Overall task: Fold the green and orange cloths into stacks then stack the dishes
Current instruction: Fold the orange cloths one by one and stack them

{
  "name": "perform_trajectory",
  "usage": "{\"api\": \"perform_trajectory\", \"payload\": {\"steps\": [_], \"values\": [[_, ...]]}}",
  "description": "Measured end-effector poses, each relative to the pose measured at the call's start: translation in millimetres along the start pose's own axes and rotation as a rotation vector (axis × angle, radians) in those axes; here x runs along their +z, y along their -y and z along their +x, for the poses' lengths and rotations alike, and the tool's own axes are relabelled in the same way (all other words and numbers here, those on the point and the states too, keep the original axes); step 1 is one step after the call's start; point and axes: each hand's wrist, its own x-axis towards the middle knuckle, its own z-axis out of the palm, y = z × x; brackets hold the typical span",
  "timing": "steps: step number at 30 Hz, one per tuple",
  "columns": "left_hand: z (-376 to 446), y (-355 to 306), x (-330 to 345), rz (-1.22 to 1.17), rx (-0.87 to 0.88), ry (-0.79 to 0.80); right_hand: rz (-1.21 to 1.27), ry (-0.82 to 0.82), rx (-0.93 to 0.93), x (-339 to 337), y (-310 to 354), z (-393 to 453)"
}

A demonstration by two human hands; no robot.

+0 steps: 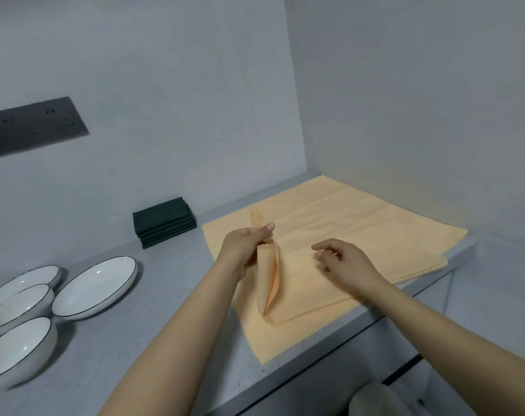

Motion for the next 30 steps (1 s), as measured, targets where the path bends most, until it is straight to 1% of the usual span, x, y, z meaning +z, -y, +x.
{"api": "perform_trajectory", "payload": {"steps": [3,6,9,12,15,17,19,21,22,24,26,27,28,30], "values": [[1.9,7.6,30.3,0.072,0.034,-0.019,0.066,-0.08,0.034,-17.1,-6.6,-3.6],[5.4,20.4,59.3,0.112,0.048,-0.031,0.068,-0.058,0.073,-22.8,-19.4,-7.6],[6.5,33.0,78.0,0.143,0.067,-0.057,0.104,-0.049,0.071,-24.0,-22.0,-12.1],[8.7,45.4,94.4,0.158,0.029,-0.034,0.116,-0.06,0.07,-26.6,-21.9,-13.1],[7.0,52.3,100.8,0.124,0.009,-0.031,0.078,-0.034,0.081,-26.4,-23.0,-13.9],[6.4,53.8,95.9,0.104,0.08,-0.06,0.03,-0.004,0.081,-25.6,-25.6,-12.6],[7.0,56.8,82.8,0.252,0.255,-0.142,-0.014,0.031,0.062,-26.1,-28.3,-10.7],[8.8,63.0,66.1,0.53,0.414,-0.215,-0.053,0.059,0.058,-25.8,-29.7,-10.2],[10.3,66.4,60.2,0.693,0.446,-0.21,-0.078,0.064,0.051,-26.5,-29.8,-10.3],[14.3,73.2,52.0,0.958,0.406,-0.106,-0.11,0.069,0.033,-25.8,-30.0,-10.9],[15.3,79.6,50.4,1.082,0.324,0.058,-0.119,0.07,0.01,-24.3,-30.1,-12.4],[15.3,84.0,51.5,1.125,0.294,0.115,-0.125,0.071,0.0,-23.6,-30.2,-13.3],[15.4,87.5,53.6,1.176,0.275,0.15,-0.132,0.069,-0.006,-23.5,-30.4,-14.0],[15.9,93.0,56.3,1.277,0.257,0.17,-0.156,0.073,-0.016,-22.1,-29.8,-14.8]]}}
